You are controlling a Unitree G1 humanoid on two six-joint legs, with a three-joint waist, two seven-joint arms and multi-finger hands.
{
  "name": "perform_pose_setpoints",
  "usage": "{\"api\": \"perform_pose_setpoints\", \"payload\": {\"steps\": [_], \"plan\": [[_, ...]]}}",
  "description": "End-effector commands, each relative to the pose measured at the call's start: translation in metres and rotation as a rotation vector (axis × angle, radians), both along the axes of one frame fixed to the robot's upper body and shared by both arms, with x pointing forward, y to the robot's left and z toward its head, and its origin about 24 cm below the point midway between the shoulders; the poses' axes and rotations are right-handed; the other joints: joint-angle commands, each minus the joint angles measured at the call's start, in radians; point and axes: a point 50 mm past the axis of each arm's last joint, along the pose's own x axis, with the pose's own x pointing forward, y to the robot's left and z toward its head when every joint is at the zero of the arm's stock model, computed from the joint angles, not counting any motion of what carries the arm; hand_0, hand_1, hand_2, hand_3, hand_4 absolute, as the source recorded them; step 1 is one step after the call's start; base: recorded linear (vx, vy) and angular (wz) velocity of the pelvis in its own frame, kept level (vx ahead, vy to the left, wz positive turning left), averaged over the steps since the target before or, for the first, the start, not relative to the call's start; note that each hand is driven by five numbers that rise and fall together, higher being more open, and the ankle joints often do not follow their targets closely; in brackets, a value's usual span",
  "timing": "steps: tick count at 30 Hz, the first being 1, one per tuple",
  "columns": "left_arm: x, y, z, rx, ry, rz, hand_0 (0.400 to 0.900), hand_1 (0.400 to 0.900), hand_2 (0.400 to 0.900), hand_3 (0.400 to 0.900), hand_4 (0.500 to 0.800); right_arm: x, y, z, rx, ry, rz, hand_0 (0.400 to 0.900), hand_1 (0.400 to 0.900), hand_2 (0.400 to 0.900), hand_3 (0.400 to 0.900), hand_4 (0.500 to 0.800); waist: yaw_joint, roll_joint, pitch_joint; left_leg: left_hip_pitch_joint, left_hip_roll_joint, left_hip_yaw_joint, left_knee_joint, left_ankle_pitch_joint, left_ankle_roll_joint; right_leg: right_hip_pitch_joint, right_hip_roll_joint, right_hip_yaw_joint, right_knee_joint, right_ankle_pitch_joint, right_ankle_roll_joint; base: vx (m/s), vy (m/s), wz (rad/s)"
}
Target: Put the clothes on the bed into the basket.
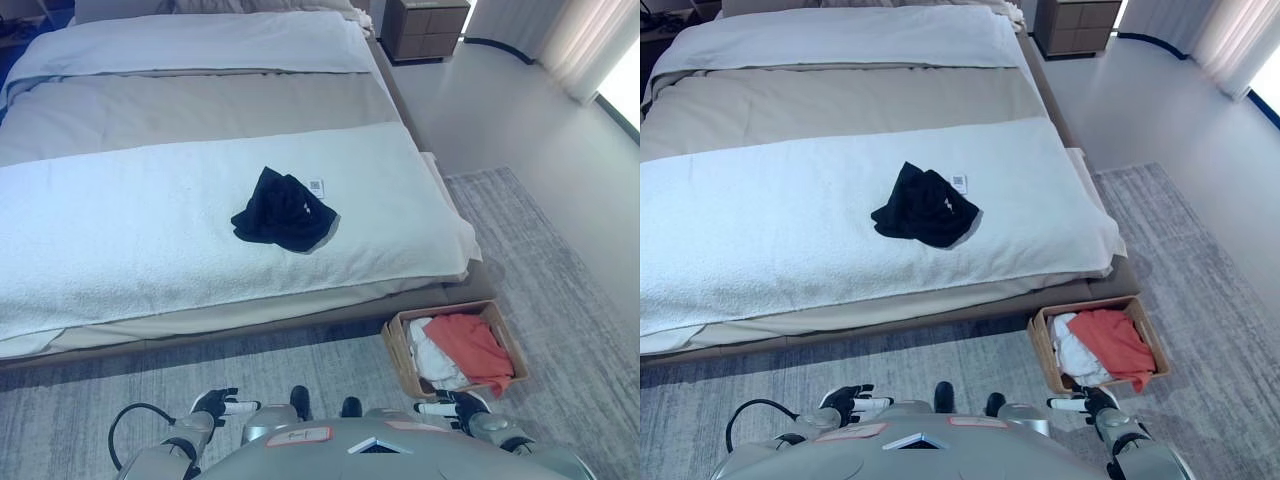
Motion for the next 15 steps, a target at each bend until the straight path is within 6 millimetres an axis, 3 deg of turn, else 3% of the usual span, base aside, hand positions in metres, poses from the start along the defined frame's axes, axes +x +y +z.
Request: {"api": "perform_pose_setpoints", "payload": {"steps": [1,15], "plan": [[0.017,0.011,0.005,0.025,-0.041,0.032,0.9,0.9,0.9,0.9,0.8,0.005,-0.009,0.003,-0.047,0.004,0.035,0.9,0.9,0.9,0.9,0.8,-0.003,0.004,0.003,0.041,0.059,0.053,0.006,-0.077,-0.056,-0.015,-0.08,-0.024,0.002,0.002,0.084,0.0,0.0,0.0],[0.024,-0.003,0.003,0.008,-0.063,0.003,0.9,0.9,0.9,0.9,0.8,0.005,-0.013,0.004,-0.067,0.016,0.036,0.9,0.9,0.9,0.9,0.8,-0.002,0.004,0.008,0.044,0.06,0.05,0.006,-0.079,-0.054,-0.011,-0.08,-0.027,0.002,0.003,0.083,0.0,0.001,0.0]]}}
